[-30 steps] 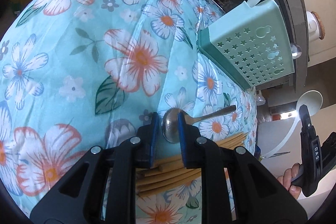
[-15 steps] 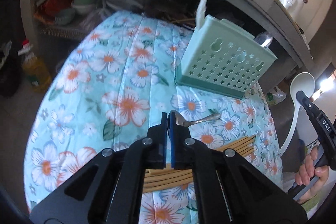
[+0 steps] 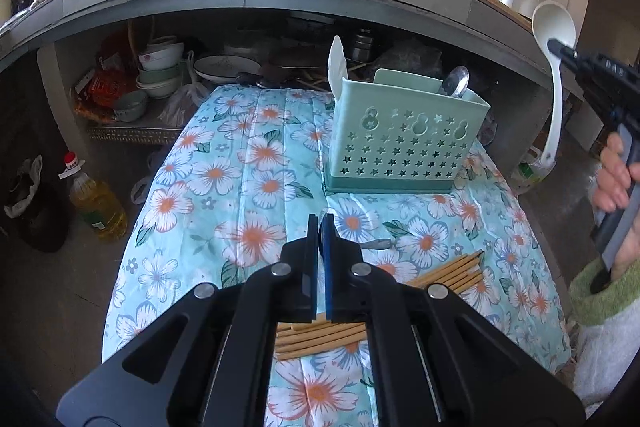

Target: Organize utensils

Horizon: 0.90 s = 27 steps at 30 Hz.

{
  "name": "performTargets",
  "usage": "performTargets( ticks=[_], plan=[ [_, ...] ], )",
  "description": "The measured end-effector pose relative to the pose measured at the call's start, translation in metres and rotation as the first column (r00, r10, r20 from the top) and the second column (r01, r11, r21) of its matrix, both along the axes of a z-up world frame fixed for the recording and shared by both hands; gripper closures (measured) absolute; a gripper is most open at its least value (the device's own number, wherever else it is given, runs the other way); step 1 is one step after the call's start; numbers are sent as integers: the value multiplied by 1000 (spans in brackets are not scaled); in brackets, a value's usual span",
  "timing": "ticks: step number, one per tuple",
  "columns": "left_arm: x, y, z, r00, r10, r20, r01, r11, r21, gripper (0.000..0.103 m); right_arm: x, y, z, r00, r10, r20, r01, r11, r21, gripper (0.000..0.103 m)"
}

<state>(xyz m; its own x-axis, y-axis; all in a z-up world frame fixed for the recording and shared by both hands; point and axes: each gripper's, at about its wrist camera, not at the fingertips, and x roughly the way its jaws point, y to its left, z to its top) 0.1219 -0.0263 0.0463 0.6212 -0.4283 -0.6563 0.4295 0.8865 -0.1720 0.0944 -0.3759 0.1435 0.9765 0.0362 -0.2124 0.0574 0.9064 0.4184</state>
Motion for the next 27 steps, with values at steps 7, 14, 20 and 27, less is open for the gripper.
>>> performTargets(
  ticks=[7, 14, 20, 27],
  plan=[
    [4, 8, -1, 1000, 26, -14, -26, 1000, -7, 102, 58, -10, 18, 993, 32, 116, -33, 999, 11, 98],
    [9, 14, -2, 999, 33, -24, -33, 999, -7, 102, 109, -9, -11, 998, 45, 54, -45, 999, 0, 98],
    [11, 19, 0, 999, 38, -20, -39, 999, -12, 102, 121, -16, -61, 998, 50, -26, -49, 998, 34, 95],
    [12, 18, -1, 999, 37, -15, -38, 999, -24, 102, 88, -18, -78, 998, 34, -57, -30, 998, 63, 61]
  ],
)
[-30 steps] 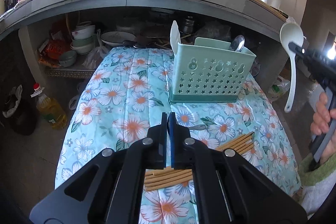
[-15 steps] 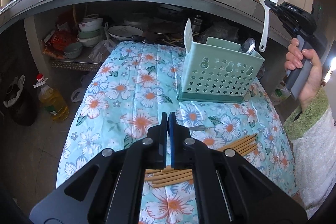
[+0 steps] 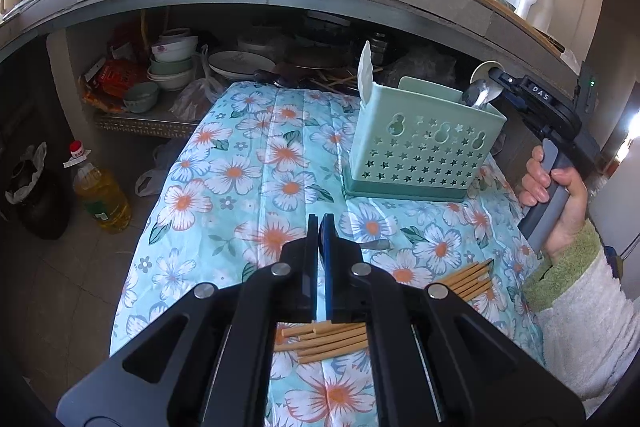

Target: Organize utensils

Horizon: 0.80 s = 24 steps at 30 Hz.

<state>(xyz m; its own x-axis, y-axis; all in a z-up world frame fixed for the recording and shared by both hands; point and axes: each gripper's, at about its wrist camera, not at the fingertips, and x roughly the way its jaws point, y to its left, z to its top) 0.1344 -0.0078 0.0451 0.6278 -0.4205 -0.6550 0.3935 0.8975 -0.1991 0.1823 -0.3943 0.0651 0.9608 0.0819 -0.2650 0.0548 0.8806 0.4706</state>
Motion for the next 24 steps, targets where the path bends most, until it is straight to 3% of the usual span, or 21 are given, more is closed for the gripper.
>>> performTargets(
  ticks=[4, 11, 19, 24],
  plan=[
    [-4, 0, 3, 1000, 0, 17, 0, 1000, -11, 102, -27, -5, 3, 999, -46, 12, 46, 999, 21, 51],
    [-13, 5, 31, 996, 8, 87, -5, 999, -34, 102, -82, -16, 7, 993, -113, 38, 109, 990, 90, 50],
    [-10, 17, 115, 964, -1, 266, 39, 990, -136, 102, -123, -6, 12, 992, -128, 9, 127, 991, 40, 50],
    [9, -4, 151, 937, -33, 347, 67, 994, -86, 102, -144, -4, 11, 990, -138, 15, 137, 988, 77, 50]
  ],
)
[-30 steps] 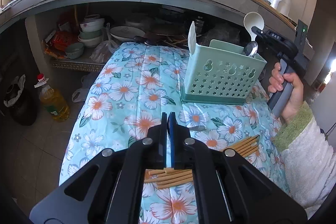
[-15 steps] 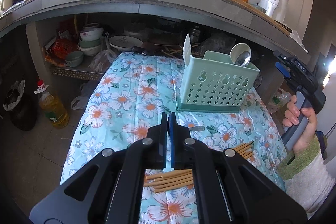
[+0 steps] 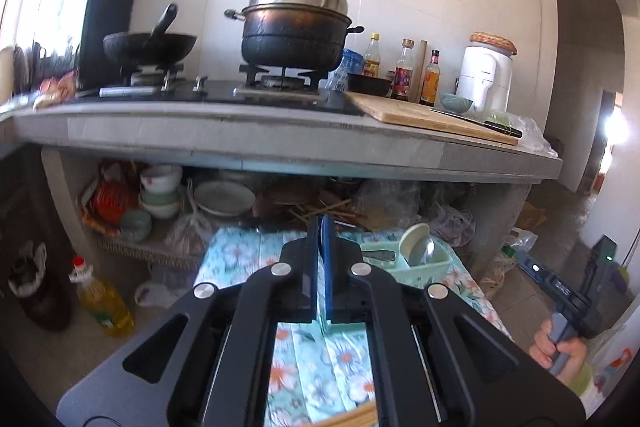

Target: Organize utensils

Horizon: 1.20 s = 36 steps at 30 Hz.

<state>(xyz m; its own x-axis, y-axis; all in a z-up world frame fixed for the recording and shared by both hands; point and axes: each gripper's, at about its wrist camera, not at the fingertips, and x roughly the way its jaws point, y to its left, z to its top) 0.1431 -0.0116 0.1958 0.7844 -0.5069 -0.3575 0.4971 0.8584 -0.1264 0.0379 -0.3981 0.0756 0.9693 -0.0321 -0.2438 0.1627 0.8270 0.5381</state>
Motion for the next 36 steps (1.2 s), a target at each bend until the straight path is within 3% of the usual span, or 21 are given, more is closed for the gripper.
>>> performTargets(
  ticks=[5, 11, 16, 19, 22, 23, 32, 36],
  plan=[
    [26, -33, 3, 1000, 8, 29, -11, 995, 102, 102, -17, 5, -4, 1000, 12, -4, -12, 1000, 11, 50],
    [62, -72, -19, 1000, 12, -13, -8, 967, 253, 102, -33, 6, -11, 999, -2, -33, 2, 1000, 1, 50],
    [79, -92, -39, 998, -10, -54, 26, 955, 294, 101, -37, 6, -17, 999, -3, -53, 3, 1000, 10, 50],
    [89, -94, -48, 994, -38, -105, 62, 970, 234, 100, -36, 7, -19, 998, -1, -62, 2, 1000, 18, 50],
    [92, -89, -52, 989, -45, -141, 69, 983, 169, 86, -35, 9, -20, 998, 3, -66, -2, 1000, 18, 50],
    [92, -87, -54, 988, -49, -146, 72, 985, 155, 85, -34, 10, -20, 998, 7, -68, -6, 1000, 16, 50],
    [68, -59, -68, 984, -44, -174, 64, 992, 111, 74, -28, 27, -26, 989, 45, -141, -50, 998, -31, 50],
    [49, -41, -86, 974, -50, -222, 74, 992, 100, 67, -26, 42, -33, 974, 72, -215, -91, 993, -77, 42]
  ],
)
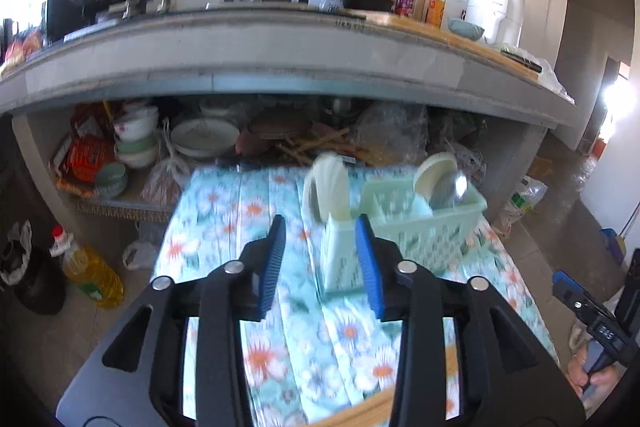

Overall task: Organize utensils
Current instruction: 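Move the left tool down over the bamboo chopsticks on the quilt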

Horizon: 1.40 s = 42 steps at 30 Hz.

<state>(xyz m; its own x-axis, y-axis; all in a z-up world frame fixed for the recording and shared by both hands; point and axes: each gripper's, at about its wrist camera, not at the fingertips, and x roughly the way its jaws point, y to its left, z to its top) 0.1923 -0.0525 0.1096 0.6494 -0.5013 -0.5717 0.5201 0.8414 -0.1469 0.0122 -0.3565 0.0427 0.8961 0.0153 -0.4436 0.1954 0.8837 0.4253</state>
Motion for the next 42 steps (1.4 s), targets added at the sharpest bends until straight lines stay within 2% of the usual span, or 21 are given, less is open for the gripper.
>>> performTargets(
  ticks=[2, 7, 12, 16, 19, 20, 21, 23, 27, 31, 35, 39, 42],
  plan=[
    [-10, 6, -13, 999, -8, -37, 8, 1000, 1, 64, 1, 10, -6, 999, 19, -49, -20, 999, -33, 36],
    [-46, 15, -55, 990, -32, -138, 36, 999, 24, 62, -1, 29, -24, 981, 34, -191, -50, 996, -80, 34],
    [-81, 12, -93, 983, -63, -172, 76, 995, 66, 61, -9, 37, -50, 950, 19, -311, -37, 998, -50, 34],
    [-93, -5, -115, 984, -74, -160, 98, 985, 142, 61, -14, 38, -64, 938, 16, -348, -16, 1000, 2, 34],
    [-95, -24, -130, 991, -72, -109, 95, 969, 227, 61, -16, 41, -67, 934, 19, -357, -11, 1000, 25, 34],
    [-93, -30, -136, 992, -66, -107, 92, 960, 263, 61, -17, 41, -66, 933, 19, -359, -10, 1000, 28, 34],
    [-91, -38, -148, 992, -48, -112, 83, 940, 330, 61, -17, 42, -67, 933, 20, -360, -8, 999, 34, 34],
    [-92, -44, -158, 993, -42, -106, 79, 924, 375, 61, -20, 42, -66, 932, 17, -363, -2, 999, 39, 34],
    [-115, -43, -157, 995, -97, -29, 100, 896, 433, 61, -25, 41, -67, 932, 7, -363, 6, 999, 36, 34],
    [-135, -41, -158, 988, -154, -9, 140, 870, 472, 61, -25, 38, -75, 925, 9, -379, 11, 999, 50, 34],
    [-148, -41, -159, 983, -181, -2, 159, 860, 485, 61, -25, 35, -80, 926, 7, -378, 21, 997, 69, 34],
    [-153, -43, -152, 976, -220, -1, 194, 861, 470, 60, -28, 30, -78, 930, -4, -368, 32, 997, 71, 34],
    [-165, -53, -142, 954, -299, 21, 259, 858, 444, 60, -32, 23, -76, 933, -18, -359, 48, 996, 75, 34]
  ],
)
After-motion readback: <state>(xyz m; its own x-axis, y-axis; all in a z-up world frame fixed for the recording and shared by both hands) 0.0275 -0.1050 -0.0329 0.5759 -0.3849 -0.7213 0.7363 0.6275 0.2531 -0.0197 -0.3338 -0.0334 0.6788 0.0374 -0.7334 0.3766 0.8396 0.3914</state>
